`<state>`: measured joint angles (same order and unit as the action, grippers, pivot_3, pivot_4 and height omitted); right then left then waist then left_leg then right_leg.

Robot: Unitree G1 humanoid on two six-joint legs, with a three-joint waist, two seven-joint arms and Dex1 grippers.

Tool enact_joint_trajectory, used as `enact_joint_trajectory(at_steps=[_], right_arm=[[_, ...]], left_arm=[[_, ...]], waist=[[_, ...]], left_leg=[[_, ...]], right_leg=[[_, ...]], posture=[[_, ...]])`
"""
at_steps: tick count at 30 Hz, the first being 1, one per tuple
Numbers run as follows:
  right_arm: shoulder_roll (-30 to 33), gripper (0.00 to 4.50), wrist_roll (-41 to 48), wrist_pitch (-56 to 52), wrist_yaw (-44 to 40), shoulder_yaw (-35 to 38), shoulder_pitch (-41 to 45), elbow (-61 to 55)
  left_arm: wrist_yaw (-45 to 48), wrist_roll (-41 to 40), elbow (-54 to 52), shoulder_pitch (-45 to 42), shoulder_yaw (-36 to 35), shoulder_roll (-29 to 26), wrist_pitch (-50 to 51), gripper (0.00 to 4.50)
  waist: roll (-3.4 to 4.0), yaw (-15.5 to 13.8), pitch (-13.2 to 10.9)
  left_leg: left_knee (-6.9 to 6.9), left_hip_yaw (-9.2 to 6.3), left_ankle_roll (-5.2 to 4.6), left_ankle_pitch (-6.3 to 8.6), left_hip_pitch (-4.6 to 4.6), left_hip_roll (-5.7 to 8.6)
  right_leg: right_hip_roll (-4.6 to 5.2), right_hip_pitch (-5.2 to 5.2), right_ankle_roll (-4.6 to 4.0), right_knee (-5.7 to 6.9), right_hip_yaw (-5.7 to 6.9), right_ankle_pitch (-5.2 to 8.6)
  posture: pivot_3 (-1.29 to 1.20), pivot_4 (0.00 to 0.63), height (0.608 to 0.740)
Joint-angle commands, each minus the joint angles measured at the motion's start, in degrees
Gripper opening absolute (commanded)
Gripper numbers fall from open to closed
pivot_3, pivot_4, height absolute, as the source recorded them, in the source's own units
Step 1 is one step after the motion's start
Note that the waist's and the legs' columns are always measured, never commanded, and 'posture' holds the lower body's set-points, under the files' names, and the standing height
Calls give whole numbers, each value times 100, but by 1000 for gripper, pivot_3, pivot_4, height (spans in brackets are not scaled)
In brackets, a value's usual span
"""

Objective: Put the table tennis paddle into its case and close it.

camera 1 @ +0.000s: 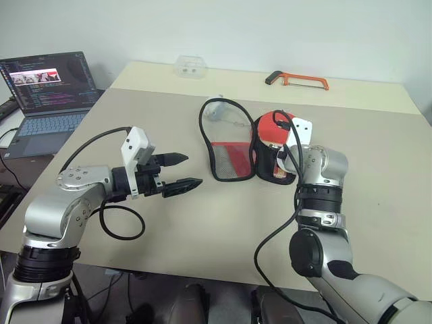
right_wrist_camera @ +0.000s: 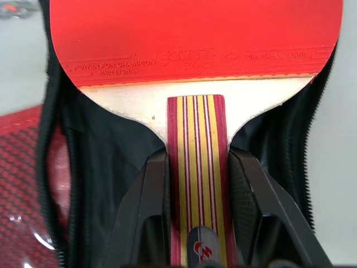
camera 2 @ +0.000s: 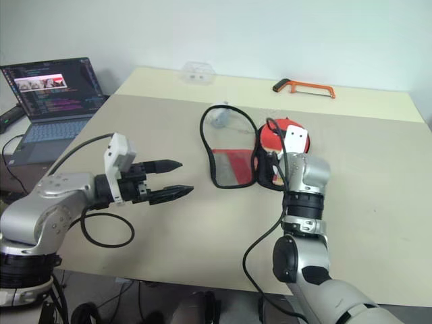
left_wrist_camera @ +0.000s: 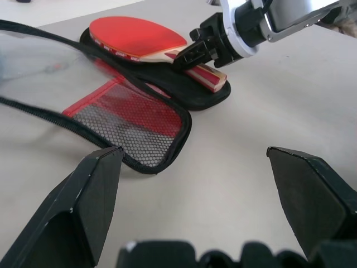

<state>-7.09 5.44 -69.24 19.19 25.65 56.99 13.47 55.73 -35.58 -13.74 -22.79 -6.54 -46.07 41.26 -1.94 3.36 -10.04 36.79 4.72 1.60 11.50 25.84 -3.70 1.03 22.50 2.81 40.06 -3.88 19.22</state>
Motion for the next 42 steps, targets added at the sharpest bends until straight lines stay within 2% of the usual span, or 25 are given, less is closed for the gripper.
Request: enact_joint_trajectory(at_steps=[1, 16, 26, 30, 34, 37, 40, 42], right_arm=[[-70, 1067, 115, 213, 13, -117, 211, -65], [-6, 1067, 260, 129, -171, -181, 92, 394], [50, 4374, 264, 130, -254, -420, 45, 215], [290, 4443, 277, -228, -416, -607, 64, -258], [1053, 4443, 518, -1100, -1134, -1208, 12, -1342], [2130, 4443, 1248, -1712, -2296, -1747, -187, -2399], [3097, 4443, 1850, -1676, -3333, -1888, -377, -2929], [3865, 4443, 2211, -1139, -4317, -1953, -610, -3017]], left_arm=[[-12, 12, -223, 11, -124, -135, -52, 4500], [-55, 69, -242, 31, -103, -142, -83, 4500], [-232, 272, 7, -141, -77, -47, -217, 4500], [-420, 505, 285, -315, -45, 31, -344, 4500], [-691, 751, 724, -425, -204, 64, -535, 4500], [-885, 949, 1203, -524, -294, 104, -764, 4500], [-947, 1166, 1602, -657, -171, 187, -1009, 4500], [-951, 1399, 1894, -806, 75, 312, -1211, 4500]], waist=[[0, -2, 0], [0, 5, 0], [0, 5, 0], [0, 4, 0], [0, -11, 0], [-1, -18, 0], [-1, -38, 1], [-2, -64, 1]], left_leg=[[0, 0, 0, 0, 0, 0], [-1, 1, 0, 0, 0, 0], [0, 0, 0, 0, 0, 0], [0, 0, -1, 0, -1, 1], [-1, 0, -1, 1, 1, -1], [-2, 0, -2, 1, 2, -1], [-3, 1, -3, 2, 2, 0], [-1, 0, -4, 2, 1, 3]], right_leg=[[0, 0, 0, 0, 1, 0], [0, 0, 0, 0, 0, 0], [1, -1, 0, 0, 0, 0], [0, 0, 0, 1, 0, 0], [2, 0, 0, -2, 1, 0], [2, 1, 1, -5, 1, 0], [0, 0, 1, -8, 1, 1], [-1, -6, 1, -10, 3, 1]], posture=[[0, 150, 740], [0, 150, 740], [0, 150, 740], [0, 150, 740], [0, 150, 740], [0, 150, 740], [0, 150, 740], [0, 150, 740]])
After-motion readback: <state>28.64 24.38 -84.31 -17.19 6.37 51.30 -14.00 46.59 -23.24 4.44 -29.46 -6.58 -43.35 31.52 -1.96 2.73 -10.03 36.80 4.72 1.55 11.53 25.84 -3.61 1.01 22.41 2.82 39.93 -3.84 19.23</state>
